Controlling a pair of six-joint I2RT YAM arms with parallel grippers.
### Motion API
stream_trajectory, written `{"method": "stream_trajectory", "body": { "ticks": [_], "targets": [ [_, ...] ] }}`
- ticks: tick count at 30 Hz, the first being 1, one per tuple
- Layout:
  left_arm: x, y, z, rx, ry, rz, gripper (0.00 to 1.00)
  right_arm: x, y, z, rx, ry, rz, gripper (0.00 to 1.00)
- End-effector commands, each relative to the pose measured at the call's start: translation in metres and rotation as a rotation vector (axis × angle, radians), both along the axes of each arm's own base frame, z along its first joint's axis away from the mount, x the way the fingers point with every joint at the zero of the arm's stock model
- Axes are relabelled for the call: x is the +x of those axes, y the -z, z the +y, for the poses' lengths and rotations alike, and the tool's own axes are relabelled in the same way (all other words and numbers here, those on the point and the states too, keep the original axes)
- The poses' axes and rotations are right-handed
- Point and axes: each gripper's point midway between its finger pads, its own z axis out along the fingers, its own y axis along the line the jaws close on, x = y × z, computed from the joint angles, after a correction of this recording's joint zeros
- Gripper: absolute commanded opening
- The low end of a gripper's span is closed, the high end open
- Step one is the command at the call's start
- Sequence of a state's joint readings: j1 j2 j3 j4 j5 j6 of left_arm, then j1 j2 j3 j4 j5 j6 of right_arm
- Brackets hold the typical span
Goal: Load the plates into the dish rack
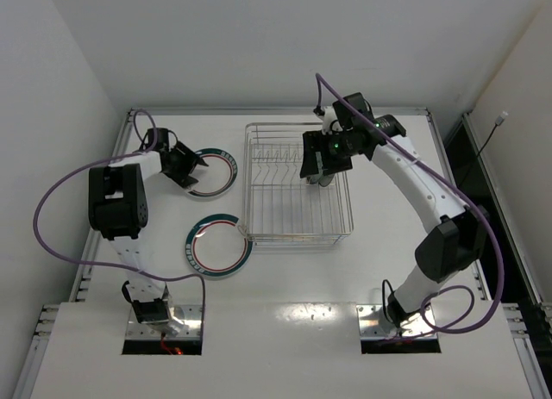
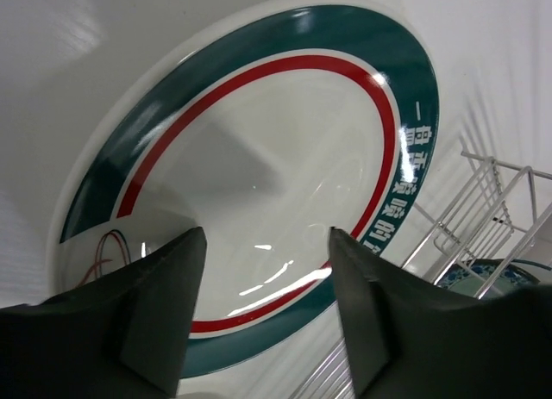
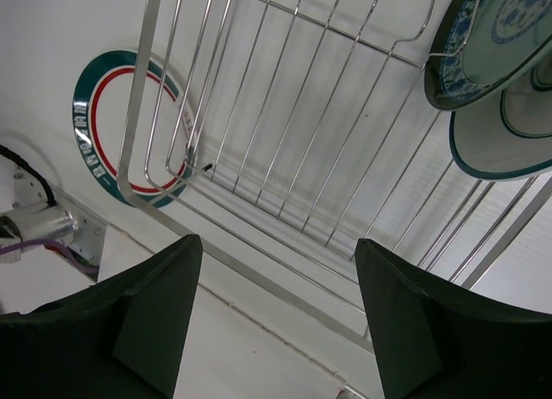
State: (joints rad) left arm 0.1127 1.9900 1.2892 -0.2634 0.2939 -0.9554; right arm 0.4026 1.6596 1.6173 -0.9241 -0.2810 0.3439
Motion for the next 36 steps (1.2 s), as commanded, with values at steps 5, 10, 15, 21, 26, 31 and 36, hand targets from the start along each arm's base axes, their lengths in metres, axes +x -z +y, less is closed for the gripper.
{"method": "stream_trajectory", "body": {
  "ticks": [5,10,15,21,26,31,36],
  "targets": [
    [0.009,-0.07,0.039,0.212,-0.059,-0.049,0.73,0.007,-0.017,0.005,0.06,-0.007,-0.024,0.69],
    [-0.023,-0.086,0.091,0.408,-0.23,0.089,0.78,0.005,-0.018,0.007,0.075,-0.019,-0.018,0.69],
    [-0.048,-0.053,0.103,0.308,-0.253,0.134,0.81,0.005,-0.018,0.008,0.07,-0.019,-0.006,0.69],
    [-0.05,-0.027,0.084,0.175,-0.153,0.096,0.76,0.01,-0.015,0.011,0.074,-0.024,0.005,0.69],
    [-0.037,-0.024,0.07,0.104,-0.093,0.031,0.74,0.011,-0.015,0.014,0.085,-0.023,0.013,0.69],
    [-0.035,-0.005,0.058,0.045,-0.032,0.029,0.71,0.007,-0.013,0.012,0.078,-0.022,0.032,0.69],
    [-0.036,0.008,0.049,0.01,0.012,0.025,0.57,0.006,-0.016,0.012,0.078,-0.022,0.032,0.69]
  ]
}}
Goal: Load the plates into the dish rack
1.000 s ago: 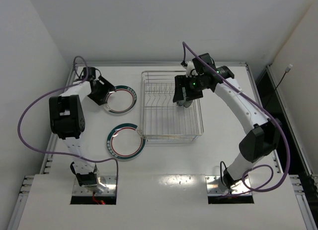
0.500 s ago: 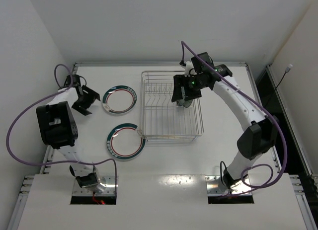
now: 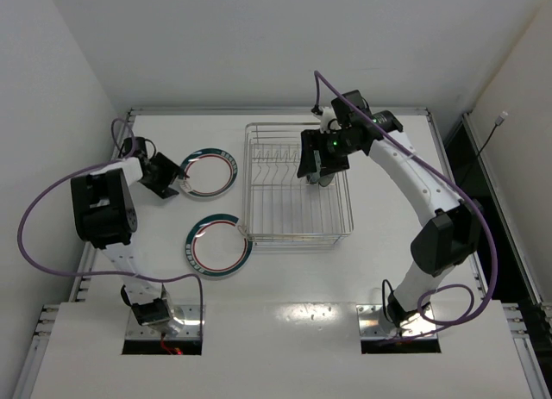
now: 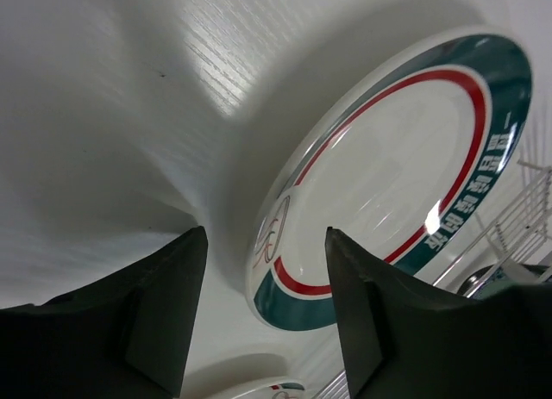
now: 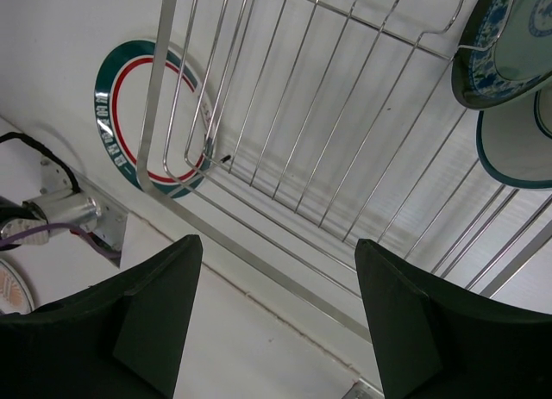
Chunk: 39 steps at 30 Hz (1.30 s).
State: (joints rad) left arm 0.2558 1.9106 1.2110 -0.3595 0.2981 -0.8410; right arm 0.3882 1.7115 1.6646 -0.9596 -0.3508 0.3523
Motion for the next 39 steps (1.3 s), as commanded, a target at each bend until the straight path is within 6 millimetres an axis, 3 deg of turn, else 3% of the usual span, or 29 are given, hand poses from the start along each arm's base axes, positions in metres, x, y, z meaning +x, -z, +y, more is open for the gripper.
{"method": "stream_trajectory", "body": {
  "ticks": [1,6,11,16,21,22,23,24,25,26,27,28,29,32,36,37,39],
  "targets": [
    [0.004,0.005,-0.013,-0.051,0.07,-0.048,0.52,0.005,-0.02,0.003,0.03,0.002,-0.033,0.69],
    [0.002,0.015,-0.021,-0.088,0.11,-0.045,0.39,0.006,-0.021,0.002,0.019,0.0,-0.041,0.69],
    [0.017,-0.002,-0.029,-0.126,0.163,-0.135,0.18,0.004,-0.023,-0.001,0.012,0.005,-0.044,0.69],
    [0.044,-0.06,-0.025,-0.109,0.205,-0.301,0.01,0.005,-0.037,0.0,0.052,0.017,-0.064,0.69],
    [0.064,-0.136,-0.024,-0.142,0.228,-0.547,0.0,0.005,-0.055,0.016,0.172,-0.029,-0.098,0.69],
    [0.062,-0.14,-0.029,-0.187,0.214,-0.555,0.0,0.005,-0.059,0.016,0.204,-0.018,-0.094,0.69],
    [0.066,-0.161,-0.032,-0.197,0.23,-0.647,0.0,0.003,-0.062,0.019,0.228,-0.025,-0.095,0.69],
    [0.062,-0.173,-0.041,-0.254,0.262,-0.69,0.0,0.004,-0.068,0.027,0.276,-0.049,-0.106,0.69],
    [0.054,-0.169,-0.047,-0.304,0.259,-0.698,0.0,0.003,-0.067,0.031,0.304,-0.045,-0.087,0.69],
    [0.056,-0.201,-0.051,-0.357,0.253,-0.816,0.0,0.001,-0.073,0.034,0.333,-0.053,-0.092,0.69],
    [0.045,-0.193,-0.058,-0.425,0.252,-0.819,0.0,0.001,-0.077,0.04,0.376,-0.075,-0.095,0.69],
    [0.04,-0.207,-0.061,-0.538,0.205,-0.828,0.0,0.002,-0.082,0.044,0.404,-0.066,-0.089,0.69],
    [0.035,-0.235,-0.063,-0.537,0.248,-0.972,0.0,0.001,-0.082,0.047,0.426,-0.074,-0.079,0.69],
    [0.024,-0.261,-0.068,-0.614,0.271,-1.052,0.0,0.011,-0.084,0.053,0.463,-0.059,-0.086,0.69],
    [0.011,-0.259,-0.094,-0.652,0.32,-1.03,0.0,0.029,-0.08,0.061,0.488,-0.042,-0.092,0.72],
    [0.007,-0.259,-0.101,-0.661,0.332,-1.023,0.0,0.033,-0.081,0.062,0.488,-0.03,-0.093,0.8],
    [-0.004,-0.263,-0.122,-0.673,0.381,-1.024,0.0,0.04,-0.085,0.064,0.494,-0.034,-0.11,0.86]
  ]
}}
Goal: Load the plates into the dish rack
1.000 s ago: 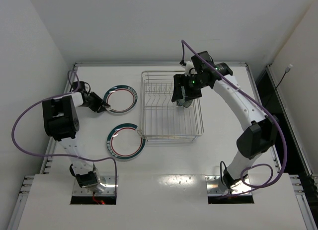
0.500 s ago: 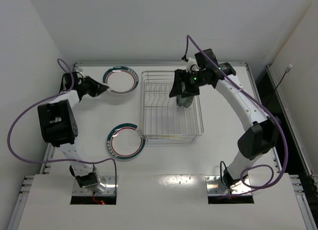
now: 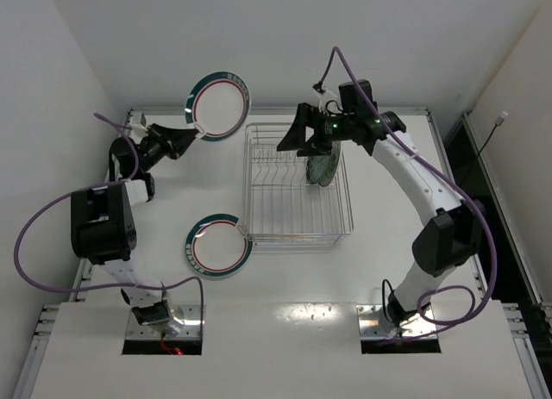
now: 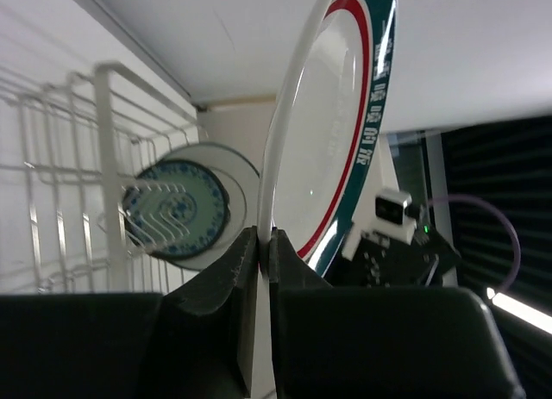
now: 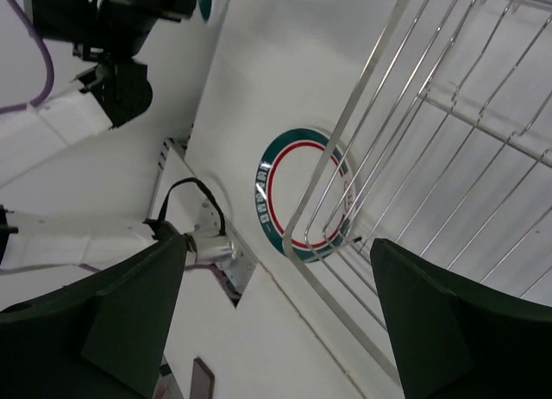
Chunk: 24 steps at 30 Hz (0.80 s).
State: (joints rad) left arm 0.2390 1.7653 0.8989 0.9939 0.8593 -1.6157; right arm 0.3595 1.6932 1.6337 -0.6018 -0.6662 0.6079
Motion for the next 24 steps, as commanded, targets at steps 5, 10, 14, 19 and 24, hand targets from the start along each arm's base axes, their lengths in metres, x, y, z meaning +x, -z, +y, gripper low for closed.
{"method": "stream_trajectory", "body": {
  "ticks": [5,10,14,19,24],
  "targets": [
    [-0.051,-0.053,-0.071,0.029,0.197,-0.205,0.0,0.035,-0.013,0.014,0.048,0.014,-0.051,0.87],
    [-0.067,-0.046,-0.09,0.044,0.246,-0.192,0.0,0.042,0.002,0.016,0.034,0.022,-0.03,0.88],
    [-0.08,-0.046,-0.111,0.048,0.305,-0.192,0.0,0.048,0.016,0.017,0.025,0.039,0.012,0.88],
    [-0.095,-0.049,-0.139,0.042,0.381,-0.203,0.0,0.048,0.026,0.017,0.022,0.044,0.038,0.8],
    [-0.101,-0.049,-0.147,0.042,0.412,-0.203,0.0,0.048,0.024,0.019,0.031,0.037,0.032,0.47]
  ]
}}
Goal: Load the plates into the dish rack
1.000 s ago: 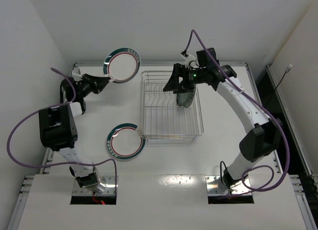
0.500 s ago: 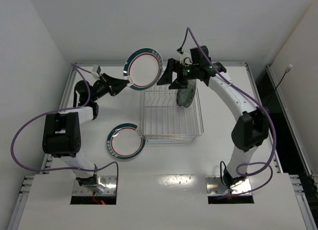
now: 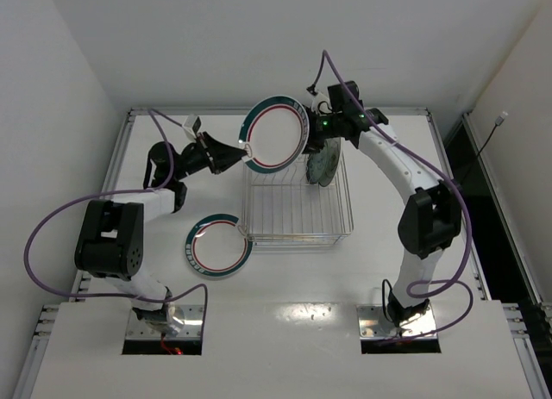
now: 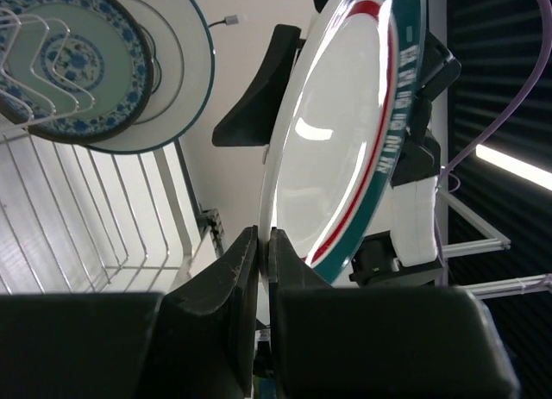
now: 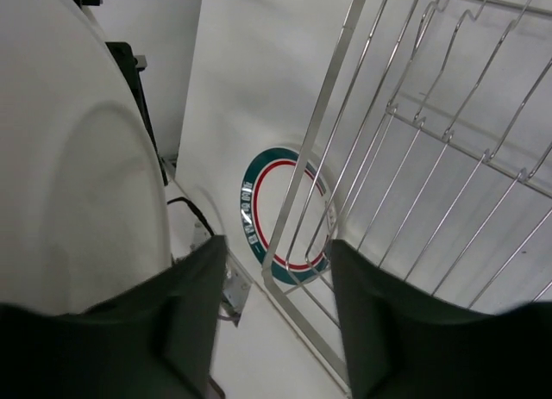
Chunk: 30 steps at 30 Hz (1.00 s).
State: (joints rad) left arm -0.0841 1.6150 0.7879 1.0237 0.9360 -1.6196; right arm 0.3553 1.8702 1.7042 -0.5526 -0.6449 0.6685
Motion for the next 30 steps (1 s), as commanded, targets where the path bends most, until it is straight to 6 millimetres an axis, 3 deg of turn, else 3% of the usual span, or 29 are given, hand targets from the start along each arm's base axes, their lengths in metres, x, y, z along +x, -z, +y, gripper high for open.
{"method": "stream_trajectory", "body": {
  "ticks": [1,3,5,9,13,17,21,22,30],
  "targets": [
    [-0.012,-0.028,-0.003,-0.001,0.014,-0.139,0.0,0.007,-0.019,0.006,0.042,-0.012,-0.066,0.42],
    [-0.012,-0.028,-0.003,-0.001,0.014,-0.139,0.0,0.006,-0.016,0.006,0.039,-0.012,-0.058,0.38],
    [-0.012,-0.026,-0.003,0.0,0.014,-0.13,0.0,0.003,-0.026,0.005,0.046,-0.012,-0.079,0.39],
    [-0.011,-0.03,-0.003,0.003,0.013,-0.149,0.0,0.002,-0.036,-0.012,0.013,0.036,-0.092,0.6],
    [-0.001,-0.03,0.004,0.005,-0.007,-0.15,0.0,0.008,-0.05,-0.062,-0.068,0.157,-0.154,0.67],
    [0.002,-0.027,0.007,0.006,-0.016,-0.141,0.0,0.002,-0.065,-0.093,-0.048,0.202,-0.179,0.69],
    [0.002,-0.027,0.007,0.011,-0.018,-0.149,0.0,-0.006,-0.071,-0.096,-0.007,0.179,-0.196,0.71],
    [0.005,-0.026,0.007,0.011,-0.018,-0.147,0.0,-0.006,-0.066,-0.094,0.006,0.175,-0.189,0.71],
    [0.006,-0.021,0.007,0.023,-0.02,-0.132,0.0,-0.012,-0.079,-0.073,0.101,0.105,-0.229,0.71]
  ]
}}
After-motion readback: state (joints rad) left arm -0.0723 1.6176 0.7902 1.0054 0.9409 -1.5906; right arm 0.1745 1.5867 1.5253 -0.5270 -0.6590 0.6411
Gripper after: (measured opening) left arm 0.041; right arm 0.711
